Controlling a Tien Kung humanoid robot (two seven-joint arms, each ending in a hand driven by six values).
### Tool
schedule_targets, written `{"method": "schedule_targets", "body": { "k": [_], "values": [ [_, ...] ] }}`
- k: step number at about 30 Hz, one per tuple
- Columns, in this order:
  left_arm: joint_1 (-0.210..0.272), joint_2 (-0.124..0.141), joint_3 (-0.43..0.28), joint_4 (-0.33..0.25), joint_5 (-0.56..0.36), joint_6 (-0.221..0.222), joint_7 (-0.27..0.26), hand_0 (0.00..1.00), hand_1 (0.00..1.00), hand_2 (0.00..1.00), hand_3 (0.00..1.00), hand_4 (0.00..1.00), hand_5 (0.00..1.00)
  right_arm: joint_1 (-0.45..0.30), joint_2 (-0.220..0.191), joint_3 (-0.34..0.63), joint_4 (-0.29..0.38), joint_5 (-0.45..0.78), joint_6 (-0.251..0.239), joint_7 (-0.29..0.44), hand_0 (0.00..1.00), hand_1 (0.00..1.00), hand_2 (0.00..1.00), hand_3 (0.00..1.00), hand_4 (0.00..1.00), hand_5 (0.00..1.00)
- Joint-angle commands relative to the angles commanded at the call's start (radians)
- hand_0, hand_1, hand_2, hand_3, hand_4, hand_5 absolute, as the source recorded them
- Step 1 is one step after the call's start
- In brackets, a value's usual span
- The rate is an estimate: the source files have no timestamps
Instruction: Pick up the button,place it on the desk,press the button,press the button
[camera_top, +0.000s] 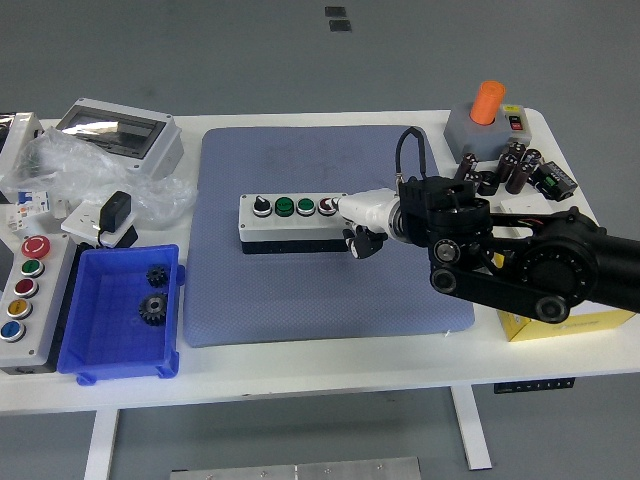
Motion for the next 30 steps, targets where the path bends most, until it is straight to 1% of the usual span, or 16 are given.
{"method": "schedule_targets", "body": {
  "k": [5, 10, 15, 18, 20, 22, 23, 24, 25, 29, 30],
  "values": [
    [0.001, 0.0, 0.0, 0.0, 0.0, -0.002, -0.003, 0.627, 0.641, 0.525, 0.604, 0.563, 0.196, -0.003, 0.001, -0.011, -0.007, 0.016, 0.001, 0.007, 0.341, 0.302, 0.24, 0.998, 0.089, 0.02],
    [0.001, -0.001, -0.001, 0.001, 0.0, 0.0, -0.004, 0.627, 0.641, 0.523, 0.604, 0.565, 0.197, -0.001, -0.017, 0.029, 0.017, 0.0, -0.037, 0.039, 0.34, 0.302, 0.24, 0.998, 0.087, 0.023],
    [0.001, -0.002, -0.002, 0.002, 0.002, -0.002, -0.007, 0.627, 0.641, 0.523, 0.604, 0.566, 0.199, -0.028, -0.06, 0.125, 0.056, 0.005, -0.075, 0.093, 0.338, 0.302, 0.24, 0.998, 0.087, 0.022],
    [0.002, -0.003, -0.001, 0.001, 0.001, -0.002, -0.006, 0.627, 0.641, 0.523, 0.604, 0.568, 0.202, -0.076, -0.091, 0.202, 0.096, -0.012, -0.082, 0.121, 0.331, 0.303, 0.239, 0.998, 0.092, 0.017],
    [0.004, -0.005, 0.002, 0.001, -0.002, -0.002, -0.004, 0.627, 0.641, 0.523, 0.604, 0.568, 0.202, -0.12, -0.103, 0.267, 0.124, -0.051, -0.092, 0.131, 0.331, 0.303, 0.239, 0.998, 0.092, 0.017],
    [0.005, -0.007, 0.005, 0.001, -0.005, -0.002, -0.003, 0.627, 0.641, 0.523, 0.604, 0.568, 0.202, -0.167, -0.1, 0.333, 0.144, -0.097, -0.124, 0.145, 0.331, 0.303, 0.239, 0.998, 0.092, 0.017],
    [0.005, -0.009, 0.007, 0.001, -0.006, -0.002, -0.002, 0.627, 0.641, 0.523, 0.604, 0.568, 0.202, -0.193, -0.092, 0.366, 0.149, -0.123, -0.147, 0.161, 0.331, 0.303, 0.239, 0.998, 0.092, 0.017],
    [0.006, -0.011, 0.009, 0.001, -0.007, -0.003, -0.001, 0.627, 0.641, 0.524, 0.604, 0.568, 0.202, -0.223, -0.081, 0.404, 0.15, -0.153, -0.174, 0.18, 0.302, 0.302, 0.25, 0.971, 0.317, 0.108],
    [0.006, -0.013, 0.012, 0.001, -0.01, -0.002, -0.001, 0.627, 0.641, 0.524, 0.604, 0.568, 0.202, -0.249, -0.073, 0.437, 0.15, -0.179, -0.198, 0.198, 0.302, 0.302, 0.25, 0.971, 0.317, 0.108],
    [0.009, -0.021, 0.03, -0.001, -0.034, 0.0, 0.002, 0.627, 0.641, 0.524, 0.604, 0.568, 0.202, -0.369, -0.028, 0.573, 0.116, -0.253, -0.339, 0.306, 0.302, 0.302, 0.25, 0.971, 0.317, 0.108],
    [0.009, -0.021, 0.033, -0.002, -0.038, 0.001, 0.005, 0.627, 0.641, 0.523, 0.605, 0.569, 0.202, -0.395, -0.019, 0.601, 0.102, -0.244, -0.375, 0.337, 0.448, 0.441, 0.507, 0.818, 0.474, 0.094]
  ]
}}
